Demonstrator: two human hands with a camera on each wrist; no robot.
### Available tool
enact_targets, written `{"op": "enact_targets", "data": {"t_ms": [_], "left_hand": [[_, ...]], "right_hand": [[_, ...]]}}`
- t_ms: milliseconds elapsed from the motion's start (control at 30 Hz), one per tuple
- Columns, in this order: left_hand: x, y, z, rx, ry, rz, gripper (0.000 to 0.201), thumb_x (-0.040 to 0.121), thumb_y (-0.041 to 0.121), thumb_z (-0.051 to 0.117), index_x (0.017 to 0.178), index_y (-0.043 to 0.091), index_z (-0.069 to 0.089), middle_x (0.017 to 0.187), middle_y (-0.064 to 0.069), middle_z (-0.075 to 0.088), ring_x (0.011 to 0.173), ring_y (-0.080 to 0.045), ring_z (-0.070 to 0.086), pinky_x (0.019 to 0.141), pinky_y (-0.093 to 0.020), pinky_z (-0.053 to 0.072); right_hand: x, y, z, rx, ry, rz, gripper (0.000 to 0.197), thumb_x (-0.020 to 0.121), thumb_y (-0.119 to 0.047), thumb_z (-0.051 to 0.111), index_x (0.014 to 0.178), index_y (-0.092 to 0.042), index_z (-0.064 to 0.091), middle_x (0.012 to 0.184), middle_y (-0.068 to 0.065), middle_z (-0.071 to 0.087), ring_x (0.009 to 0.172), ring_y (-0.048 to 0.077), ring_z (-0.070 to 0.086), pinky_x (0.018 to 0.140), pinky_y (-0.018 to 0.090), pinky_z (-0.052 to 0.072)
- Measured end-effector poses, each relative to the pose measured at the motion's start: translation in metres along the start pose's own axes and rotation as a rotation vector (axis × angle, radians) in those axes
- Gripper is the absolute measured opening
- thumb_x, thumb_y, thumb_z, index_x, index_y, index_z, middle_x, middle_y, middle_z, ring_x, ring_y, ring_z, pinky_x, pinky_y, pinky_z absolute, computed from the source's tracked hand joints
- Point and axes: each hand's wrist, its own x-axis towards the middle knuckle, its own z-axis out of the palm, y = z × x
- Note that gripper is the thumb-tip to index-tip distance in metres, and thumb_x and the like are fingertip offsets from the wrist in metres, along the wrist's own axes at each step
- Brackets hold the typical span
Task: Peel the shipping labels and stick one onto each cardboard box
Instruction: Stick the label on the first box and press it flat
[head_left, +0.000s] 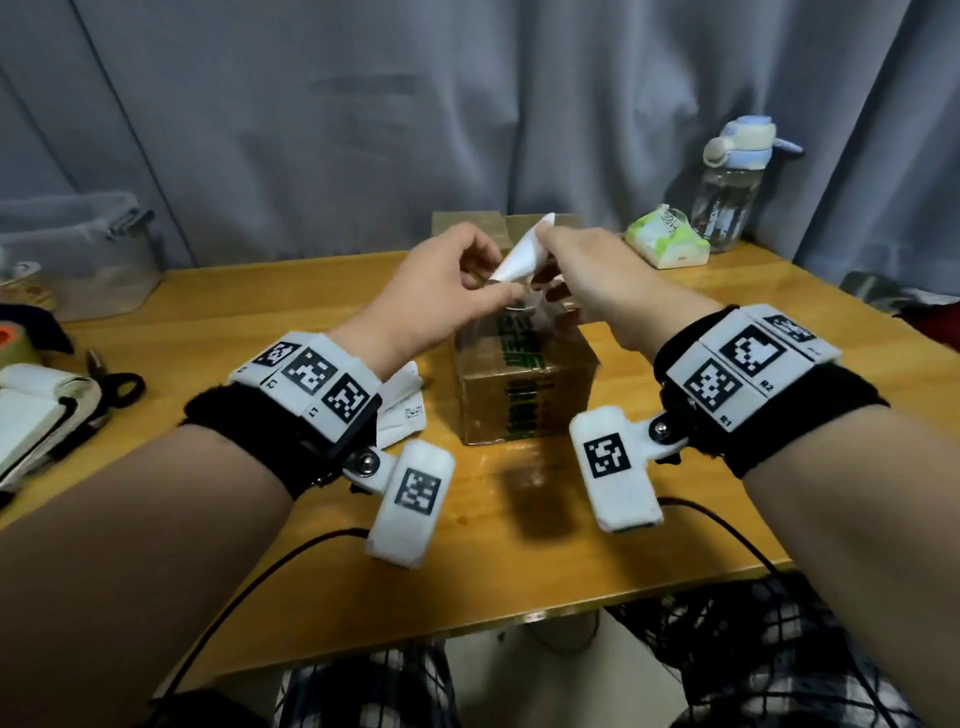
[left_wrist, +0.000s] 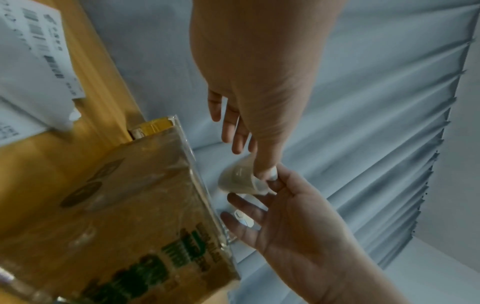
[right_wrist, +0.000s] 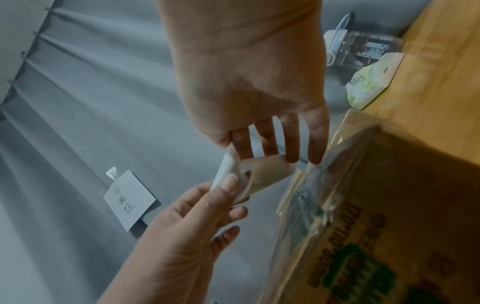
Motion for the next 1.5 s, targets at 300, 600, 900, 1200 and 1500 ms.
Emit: {"op": "enact_targets", "data": {"t_ms": [300,600,900,1200,1500], "left_hand": [[0.012,-0.013,-0.001,-0.268,0.189,-0.140,0.009,0.089,0.017,0.061,0.080,0.014,0.065,0.075,0.000,0.065,0.067,-0.010,0.058,0.064,-0.024,0.047],[0.022,-0.018,-0.012,-0.482,-0.096,-0.427,0.012,0.093,0.024,0.055,0.087,0.020,0.065,0.074,0.008,0.067,0.055,0.001,0.051,0.051,-0.015,0.036],[0.035,-0.008,-0.010,-0.328,-0.070,-0.384,0.019,0.086,-0.002,0.057,0.102,0.008,0.059,0.079,-0.006,0.063,0.063,-0.009,0.055,0.049,-0.013,0.046],[0.035,-0.027,-0.006,-0.297,-0.003,-0.421,0.017,0.084,0.005,0.066,0.074,0.012,0.054,0.065,-0.003,0.060,0.049,-0.004,0.055,0.040,-0.010,0.044],[0.043,-0.030,0.001,-0.070,-0.014,-0.419,0.014,0.084,0.016,0.067,0.073,0.010,0.064,0.098,-0.013,0.069,0.095,-0.022,0.061,0.087,-0.033,0.049]], "right_hand": [[0.001,0.000,-0.014,-0.342,-0.131,-0.210,0.053,0.096,-0.044,0.044,0.083,0.000,0.070,0.078,0.010,0.071,0.068,0.013,0.060,0.072,0.033,0.046],[0.011,0.006,-0.020,-0.305,-0.210,-0.050,0.010,0.078,-0.020,0.066,0.082,-0.015,0.073,0.086,0.003,0.065,0.079,0.011,0.058,0.069,0.017,0.047],[0.014,0.007,-0.012,-0.096,-0.239,0.106,0.007,0.084,-0.003,0.062,0.079,-0.005,0.067,0.069,0.004,0.063,0.057,0.013,0.057,0.051,0.021,0.045],[0.017,0.006,-0.006,-0.198,-0.216,0.115,0.007,0.085,-0.005,0.063,0.083,-0.011,0.067,0.090,0.005,0.065,0.081,0.016,0.058,0.072,0.027,0.050],[0.017,0.004,-0.008,-0.235,-0.236,0.207,0.021,0.084,-0.005,0.062,0.103,0.002,0.068,0.090,0.009,0.065,0.066,0.012,0.056,0.057,0.022,0.046]]}}
